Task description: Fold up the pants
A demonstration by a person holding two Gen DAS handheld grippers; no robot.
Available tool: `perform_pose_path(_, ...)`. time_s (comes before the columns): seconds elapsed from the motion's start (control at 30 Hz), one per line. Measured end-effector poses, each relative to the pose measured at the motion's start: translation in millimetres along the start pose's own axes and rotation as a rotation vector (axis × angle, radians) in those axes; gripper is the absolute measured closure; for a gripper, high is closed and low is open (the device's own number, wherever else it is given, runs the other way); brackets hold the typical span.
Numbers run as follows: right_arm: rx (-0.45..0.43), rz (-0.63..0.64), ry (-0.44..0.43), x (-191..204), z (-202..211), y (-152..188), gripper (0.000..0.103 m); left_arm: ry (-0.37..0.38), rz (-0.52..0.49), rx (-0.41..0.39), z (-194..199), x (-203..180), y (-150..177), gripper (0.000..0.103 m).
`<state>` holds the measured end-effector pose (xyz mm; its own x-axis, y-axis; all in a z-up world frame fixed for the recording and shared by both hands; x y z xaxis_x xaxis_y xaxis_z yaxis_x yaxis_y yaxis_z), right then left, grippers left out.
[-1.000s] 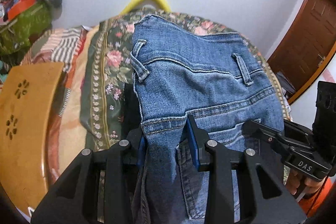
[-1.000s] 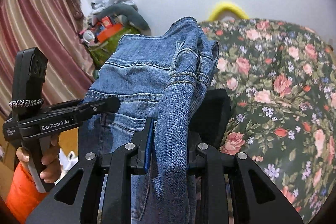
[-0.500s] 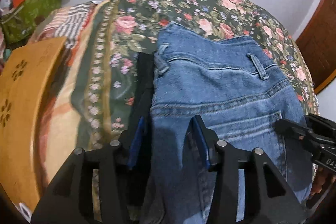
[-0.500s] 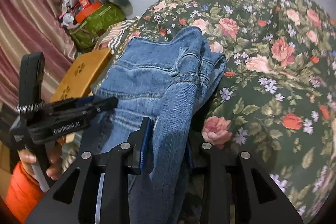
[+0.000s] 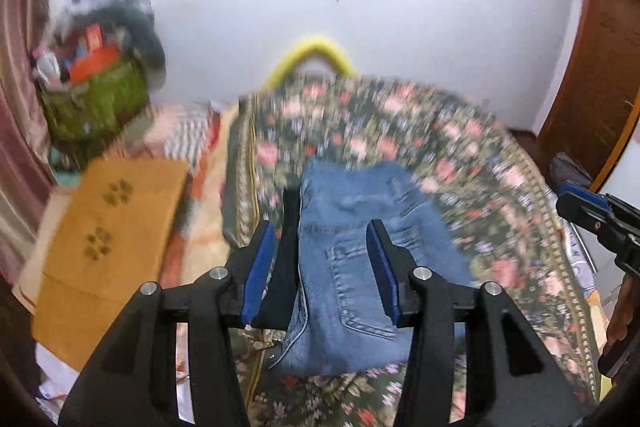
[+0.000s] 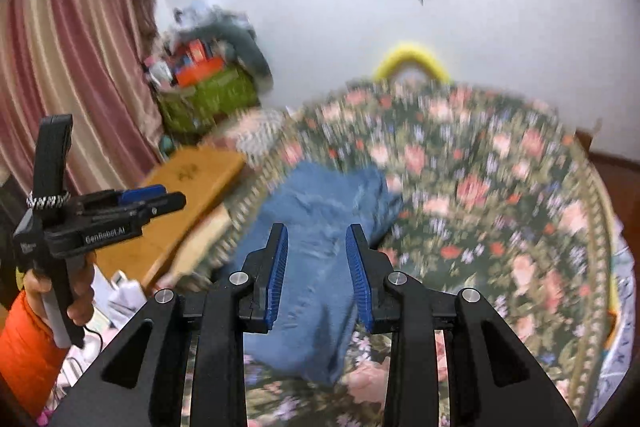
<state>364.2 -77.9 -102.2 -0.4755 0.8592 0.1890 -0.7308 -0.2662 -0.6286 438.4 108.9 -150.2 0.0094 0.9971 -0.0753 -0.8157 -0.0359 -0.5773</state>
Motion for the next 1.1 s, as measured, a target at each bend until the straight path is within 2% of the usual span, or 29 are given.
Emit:
perform_pose_path(0.17, -0.164, 0.069, -0.008, 45, 88, -1, 0.074, -0.016, -0.053, -0.163, 103, -32, 15, 0.056)
perform_pose_path(0.33, -0.292, 0.133, -0.003, 84, 158, 18, 0.074, -0.040, -0.084, -0.315, 190, -61, 49, 0.056)
perform_pose_path(0.4, -0.341, 0.142, -0.010, 97, 184, 32, 0.074, -0.034, -0.080, -0.355, 213, -69, 63, 0.056)
perform_pose_path(0.53, -0.393, 0.154, 0.007, 111, 210, 55, 0.074, -0.033, -0.077, -0.434, 255, -82, 98, 0.053)
perform_pose_path(0.6, -0.410, 0.164, 0.019, 119, 219, 67, 0.074, -0.036, -0.071, -0.460, 268, -85, 112, 0.042)
perform_pose_path(0.63, -0.416, 0.164, 0.024, 120, 222, 71, 0.073, -0.040, -0.067, -0.472, 273, -87, 118, 0.040)
perform_pose_path(0.7, -0.428, 0.158, 0.034, 120, 226, 76, 0.066, -0.048, -0.063, -0.489, 281, -90, 130, 0.036)
perform_pose_path(0.73, -0.432, 0.152, 0.034, 119, 226, 77, 0.056, -0.055, -0.057, -0.493, 284, -91, 135, 0.033)
perform_pose_path(0.77, -0.438, 0.142, 0.033, 119, 228, 80, 0.048, -0.055, -0.053, -0.495, 287, -91, 139, 0.026)
perform_pose_path(0.8, -0.442, 0.137, 0.039, 117, 229, 82, 0.044, -0.049, -0.045, -0.496, 290, -90, 143, 0.017)
perform_pose_path(0.87, -0.444, 0.136, 0.065, 118, 231, 86, 0.033, -0.041, -0.030, -0.503, 294, -89, 149, 0.006)
perform_pose_path(0.97, -0.447, 0.138, 0.104, 120, 232, 89, 0.018, -0.063, -0.026, -0.517, 296, -91, 155, 0.002)
perform_pose_path(1.1, -0.453, 0.118, 0.117, 120, 235, 94, 0.005, -0.062, -0.023, -0.513, 293, -92, 156, 0.000)
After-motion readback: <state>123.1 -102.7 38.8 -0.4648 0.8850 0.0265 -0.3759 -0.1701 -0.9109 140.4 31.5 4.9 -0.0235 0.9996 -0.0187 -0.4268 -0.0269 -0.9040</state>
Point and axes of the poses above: each gripper's, at about its wrist camera, not at the fingertips, and z roughly against the way its jaws point, x to its left, y to its underside, the point moved 5 cm from there along -z, roughly the way its jaws point, and after that the axes turned 15 degrees about x, right-handed, at the moved point
